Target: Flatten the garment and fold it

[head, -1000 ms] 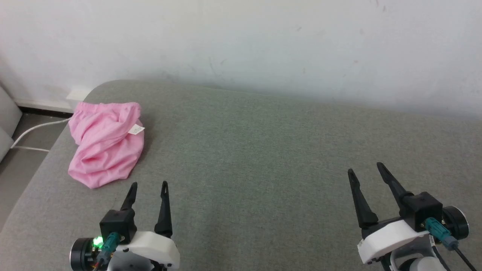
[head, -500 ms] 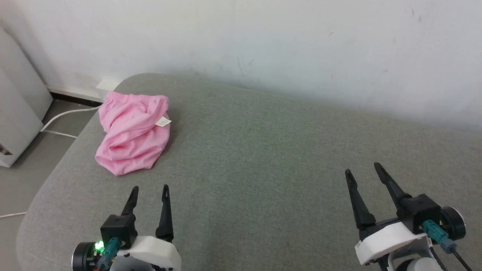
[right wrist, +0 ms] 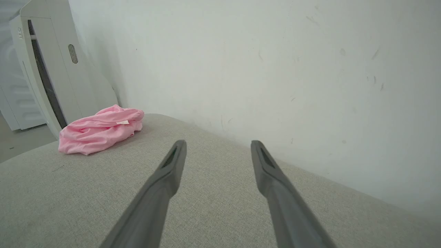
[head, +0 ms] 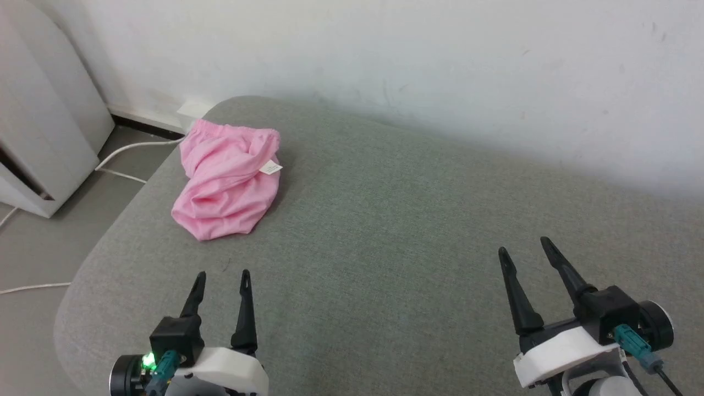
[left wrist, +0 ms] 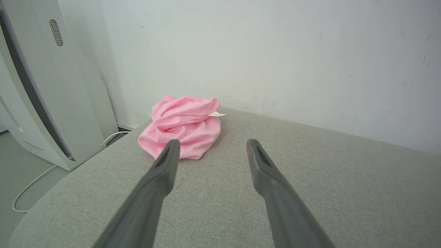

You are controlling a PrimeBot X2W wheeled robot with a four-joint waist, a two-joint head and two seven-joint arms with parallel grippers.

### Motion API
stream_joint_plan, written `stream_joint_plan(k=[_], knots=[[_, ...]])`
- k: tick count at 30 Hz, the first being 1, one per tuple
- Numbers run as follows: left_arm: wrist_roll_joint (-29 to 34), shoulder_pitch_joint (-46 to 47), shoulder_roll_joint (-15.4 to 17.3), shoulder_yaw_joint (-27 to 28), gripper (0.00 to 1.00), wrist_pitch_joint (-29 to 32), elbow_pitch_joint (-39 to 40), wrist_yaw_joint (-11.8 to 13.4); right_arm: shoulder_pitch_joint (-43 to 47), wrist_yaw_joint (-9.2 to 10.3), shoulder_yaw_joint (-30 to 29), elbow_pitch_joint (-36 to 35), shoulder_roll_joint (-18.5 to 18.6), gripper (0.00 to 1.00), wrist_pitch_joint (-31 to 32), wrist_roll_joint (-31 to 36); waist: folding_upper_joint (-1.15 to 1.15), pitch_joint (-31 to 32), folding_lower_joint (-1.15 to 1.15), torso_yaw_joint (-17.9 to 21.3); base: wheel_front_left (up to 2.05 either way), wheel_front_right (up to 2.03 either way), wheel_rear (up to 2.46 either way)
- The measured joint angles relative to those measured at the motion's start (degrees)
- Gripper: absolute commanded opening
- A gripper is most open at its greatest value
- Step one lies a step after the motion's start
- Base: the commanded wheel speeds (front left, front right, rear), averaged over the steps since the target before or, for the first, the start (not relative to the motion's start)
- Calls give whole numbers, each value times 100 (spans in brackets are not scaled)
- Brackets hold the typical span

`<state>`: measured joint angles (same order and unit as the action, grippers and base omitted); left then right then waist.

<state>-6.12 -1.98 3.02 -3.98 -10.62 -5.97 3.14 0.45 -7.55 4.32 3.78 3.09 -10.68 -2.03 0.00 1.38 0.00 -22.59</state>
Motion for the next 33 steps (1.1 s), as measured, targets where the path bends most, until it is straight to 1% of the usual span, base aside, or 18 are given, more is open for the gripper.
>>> stream_joint_plan(k=[15,33], knots=[[-64,-1,0,-105,100,-160,-62,49,-29,0,-13,143,-2,100,-164,-18,0,-9,0,-417,0,0,0],[-144,-1,-1,-136,100,-390,-75,49,-79,0,9,259,-3,100,-377,-13,0,-72,0,-767,0,0,0]])
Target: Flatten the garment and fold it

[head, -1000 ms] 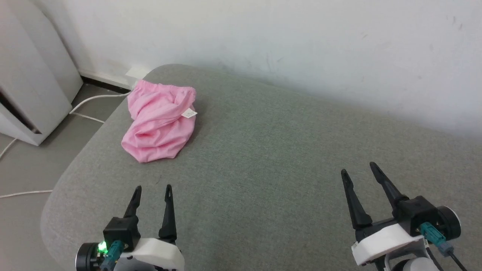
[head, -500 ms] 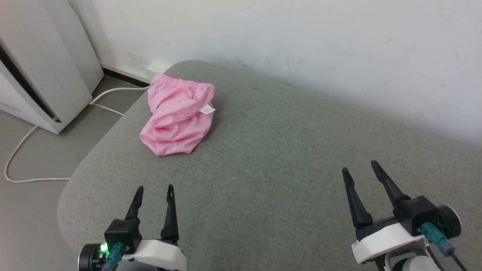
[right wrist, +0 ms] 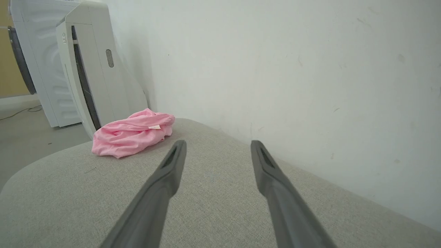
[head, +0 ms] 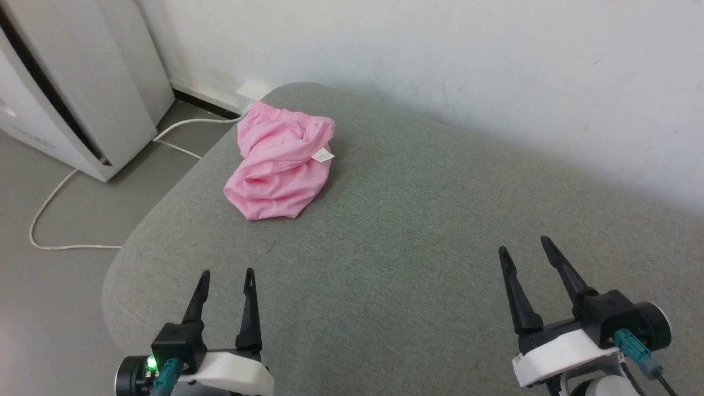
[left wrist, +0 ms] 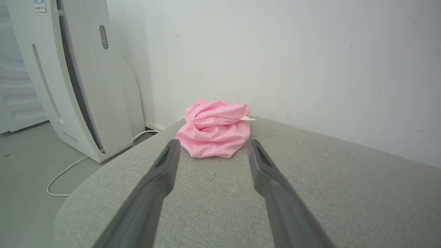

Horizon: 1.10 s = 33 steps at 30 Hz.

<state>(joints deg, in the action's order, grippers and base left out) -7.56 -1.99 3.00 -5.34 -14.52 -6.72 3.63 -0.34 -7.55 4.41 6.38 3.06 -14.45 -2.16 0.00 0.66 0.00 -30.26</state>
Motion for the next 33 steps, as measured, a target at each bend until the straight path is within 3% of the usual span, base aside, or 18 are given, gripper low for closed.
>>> stream_joint_plan(k=[12,17,23,33], knots=[[-44,17,3,-3,100,-21,-18,-7,-3,0,-14,-42,-3,100,-24,36,0,-191,0,46,0,0,0],[-85,366,113,107,100,-18,-270,-174,-87,0,2,-176,-4,100,-27,237,0,-384,0,154,0,0,0],[-276,1544,505,222,100,539,-892,-466,-206,0,109,-427,9,100,-27,576,0,-814,0,336,0,0,0],[-571,3703,1564,255,100,2069,-2064,-987,-574,0,478,-1068,361,100,96,656,0,-1757,2,791,0,0,0]])
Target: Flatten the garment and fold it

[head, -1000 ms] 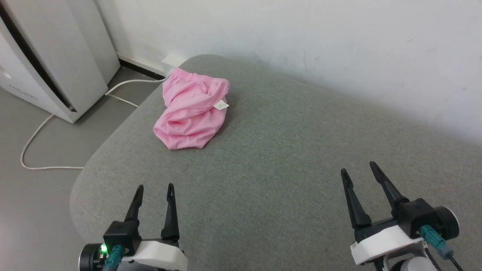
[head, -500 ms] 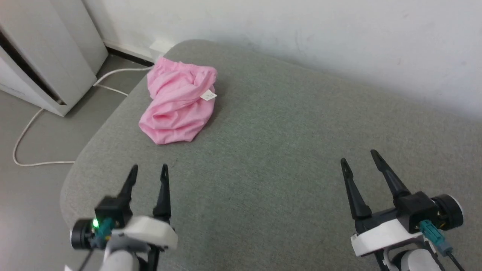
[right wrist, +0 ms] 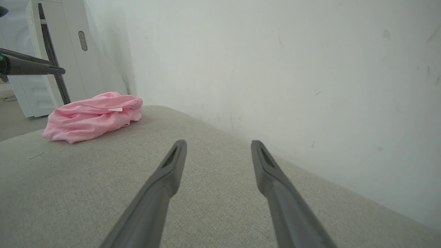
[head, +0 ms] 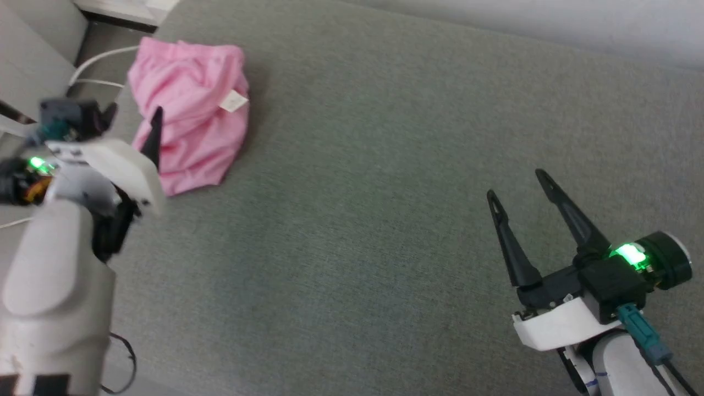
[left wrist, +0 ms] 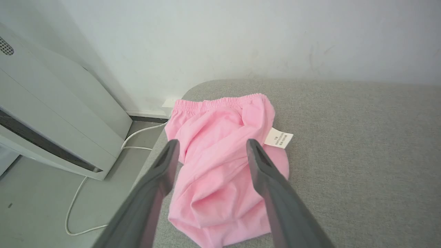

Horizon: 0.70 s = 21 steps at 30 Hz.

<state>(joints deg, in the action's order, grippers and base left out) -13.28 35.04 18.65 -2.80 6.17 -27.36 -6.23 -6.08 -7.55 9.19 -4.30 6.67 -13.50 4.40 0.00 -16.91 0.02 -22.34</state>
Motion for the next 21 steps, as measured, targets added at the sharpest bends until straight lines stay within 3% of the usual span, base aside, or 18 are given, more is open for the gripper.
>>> stream_joint_plan(k=[5,11,15,21], knots=[[-721,810,477,-112,100,1346,-672,-86,-138,0,32,-231,87,100,87,-2,0,-470,0,282,0,0,0],[-1739,1344,1168,-478,100,2959,-913,-88,-217,0,36,-285,119,100,92,-2,0,-925,-1,673,0,0,0],[-2245,1550,1430,-550,100,3588,-1060,-88,-292,0,5,-294,112,100,65,-2,0,-1193,0,906,0,0,0],[-2526,1554,1652,-716,100,3869,-1232,-87,-336,0,-54,-264,90,100,-5,1,0,-1505,-2,1197,0,0,0]])
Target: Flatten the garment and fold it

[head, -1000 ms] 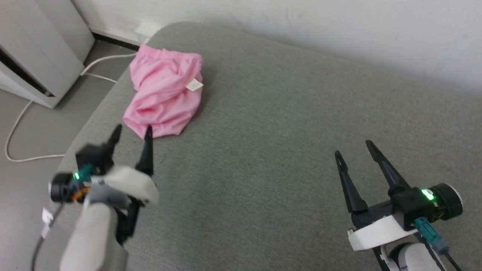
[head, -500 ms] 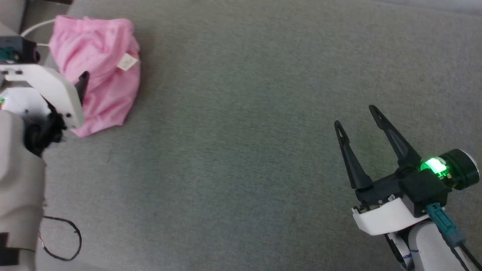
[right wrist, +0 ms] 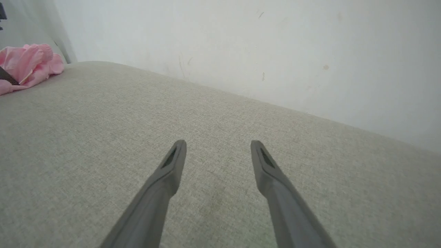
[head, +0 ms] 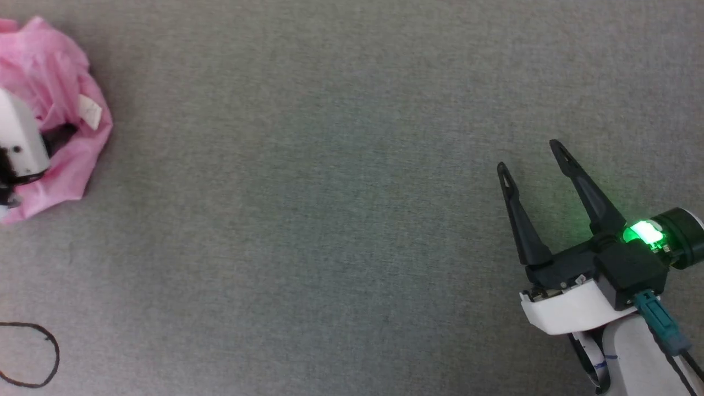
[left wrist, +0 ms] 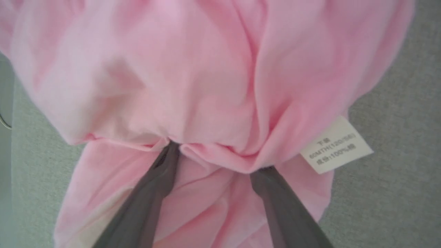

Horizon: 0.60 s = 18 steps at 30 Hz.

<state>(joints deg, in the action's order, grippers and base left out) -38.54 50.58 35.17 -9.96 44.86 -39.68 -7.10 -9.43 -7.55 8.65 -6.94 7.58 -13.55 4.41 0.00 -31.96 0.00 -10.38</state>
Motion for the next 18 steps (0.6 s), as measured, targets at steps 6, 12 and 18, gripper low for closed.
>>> stream_joint_plan(k=[6,12,18], knots=[[-381,-3,192,37,0,-26,20,-1,1,0,-114,74,-5,100,-34,14,0,-84,0,148,0,0,0],[-359,-225,132,54,0,-1109,22,-1,2,0,-109,221,-36,100,-67,23,0,174,0,142,0,0,0],[77,-254,336,176,0,-2971,66,-1,7,0,-198,408,-85,100,-77,75,0,659,0,117,0,0,0]])
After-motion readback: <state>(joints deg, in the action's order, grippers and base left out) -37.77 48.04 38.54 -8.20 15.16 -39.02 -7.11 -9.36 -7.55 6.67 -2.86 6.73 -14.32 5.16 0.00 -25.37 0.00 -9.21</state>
